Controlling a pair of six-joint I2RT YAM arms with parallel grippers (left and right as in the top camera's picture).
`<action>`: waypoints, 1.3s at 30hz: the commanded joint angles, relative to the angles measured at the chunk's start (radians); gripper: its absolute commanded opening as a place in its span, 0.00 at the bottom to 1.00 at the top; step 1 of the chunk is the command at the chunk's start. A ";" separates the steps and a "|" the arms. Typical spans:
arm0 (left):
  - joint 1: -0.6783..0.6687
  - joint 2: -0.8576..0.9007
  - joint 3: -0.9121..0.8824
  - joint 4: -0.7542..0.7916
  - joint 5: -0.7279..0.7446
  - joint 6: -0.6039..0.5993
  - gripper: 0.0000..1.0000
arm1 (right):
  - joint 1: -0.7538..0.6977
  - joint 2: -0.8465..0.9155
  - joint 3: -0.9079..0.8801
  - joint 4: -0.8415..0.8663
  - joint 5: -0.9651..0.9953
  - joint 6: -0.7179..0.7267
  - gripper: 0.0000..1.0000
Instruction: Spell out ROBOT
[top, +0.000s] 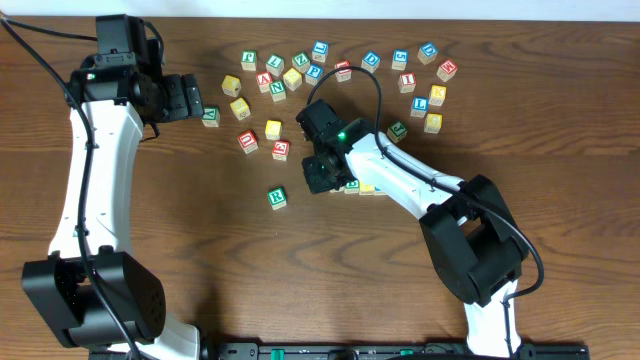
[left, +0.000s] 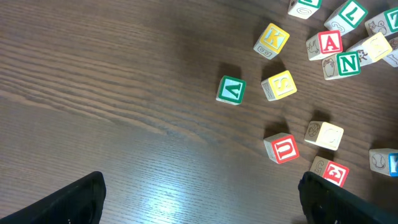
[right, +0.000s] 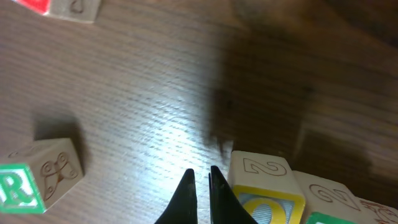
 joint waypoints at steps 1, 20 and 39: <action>0.002 -0.002 0.015 -0.002 -0.013 0.014 0.98 | -0.008 -0.031 0.018 -0.005 0.059 0.064 0.03; 0.001 -0.002 0.015 -0.002 -0.013 0.014 0.98 | 0.030 -0.036 0.117 0.032 -0.084 -0.025 0.07; 0.001 -0.002 0.015 -0.002 -0.013 0.014 0.98 | 0.201 0.040 0.106 0.156 -0.147 -0.016 0.06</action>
